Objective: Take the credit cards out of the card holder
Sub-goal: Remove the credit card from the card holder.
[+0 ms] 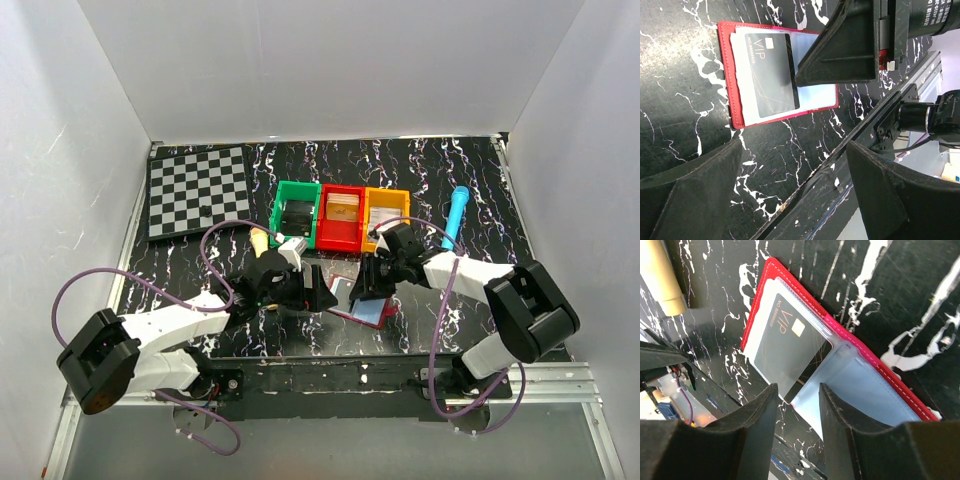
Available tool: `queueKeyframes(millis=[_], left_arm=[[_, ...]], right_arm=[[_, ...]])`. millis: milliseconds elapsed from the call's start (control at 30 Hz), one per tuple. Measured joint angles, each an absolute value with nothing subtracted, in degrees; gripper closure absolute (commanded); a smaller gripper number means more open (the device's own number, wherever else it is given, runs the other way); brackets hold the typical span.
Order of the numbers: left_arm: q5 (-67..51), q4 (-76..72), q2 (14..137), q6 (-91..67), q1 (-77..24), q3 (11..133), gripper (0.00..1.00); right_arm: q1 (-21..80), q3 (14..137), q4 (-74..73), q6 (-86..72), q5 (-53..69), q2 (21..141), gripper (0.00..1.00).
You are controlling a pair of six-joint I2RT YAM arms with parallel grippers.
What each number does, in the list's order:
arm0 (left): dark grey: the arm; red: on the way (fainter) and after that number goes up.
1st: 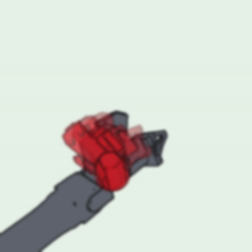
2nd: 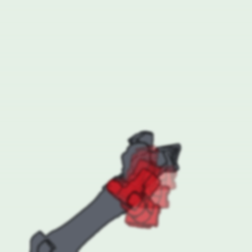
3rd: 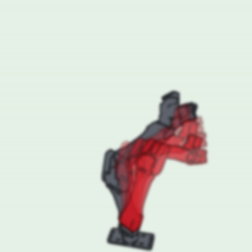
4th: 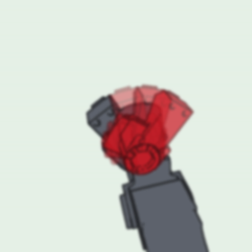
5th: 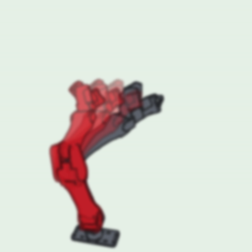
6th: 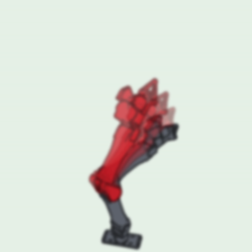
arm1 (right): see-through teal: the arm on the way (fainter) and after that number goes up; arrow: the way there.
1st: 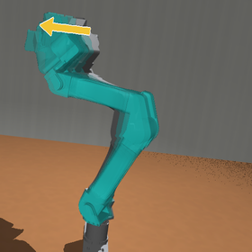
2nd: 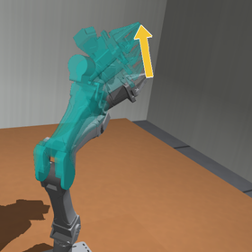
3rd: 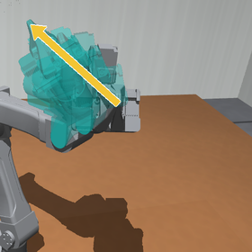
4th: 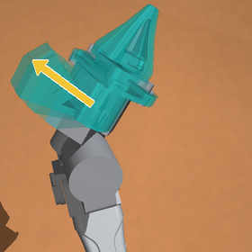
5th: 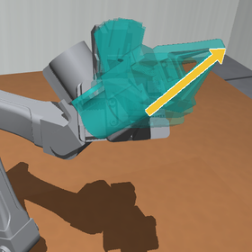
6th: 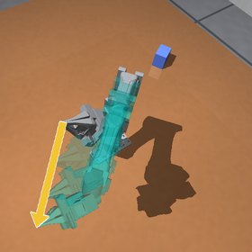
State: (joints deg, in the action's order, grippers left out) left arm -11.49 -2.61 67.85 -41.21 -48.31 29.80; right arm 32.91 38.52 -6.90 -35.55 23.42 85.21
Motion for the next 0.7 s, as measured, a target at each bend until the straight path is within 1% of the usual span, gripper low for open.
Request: queueKeyframes(millis=[267, 433, 500, 567, 700], left_arm=[[-11.51, -2.87, 67.66, -41.65, -48.31, 28.49, 0.17], [-9.74, -2.63, 67.66, -42.35, -48.31, 28.49, 0.15], [-8.16, -1.69, 67.70, -42.52, -48.29, 28.56, 0.14], [-6.79, -0.38, 68.38, -42.50, -48.05, 28.93, 0.13], [-6.26, -0.05, 72.23, -42.44, -46.65, 30.13, 0.13]], right_arm=[[35.07, 41.56, -7.11, -29.80, 26.52, 89.08, 0.56], [37.23, 43.27, -7.66, -27.14, 27.66, 90.54, 0.55], [37.87, 43.44, -7.77, -26.59, 27.64, 90.61, 0.52], [38.30, 43.44, -8.19, -26.52, 27.62, 90.61, 0.47], [38.37, 43.38, -9.06, -26.96, 27.07, 89.38, 0.39]])
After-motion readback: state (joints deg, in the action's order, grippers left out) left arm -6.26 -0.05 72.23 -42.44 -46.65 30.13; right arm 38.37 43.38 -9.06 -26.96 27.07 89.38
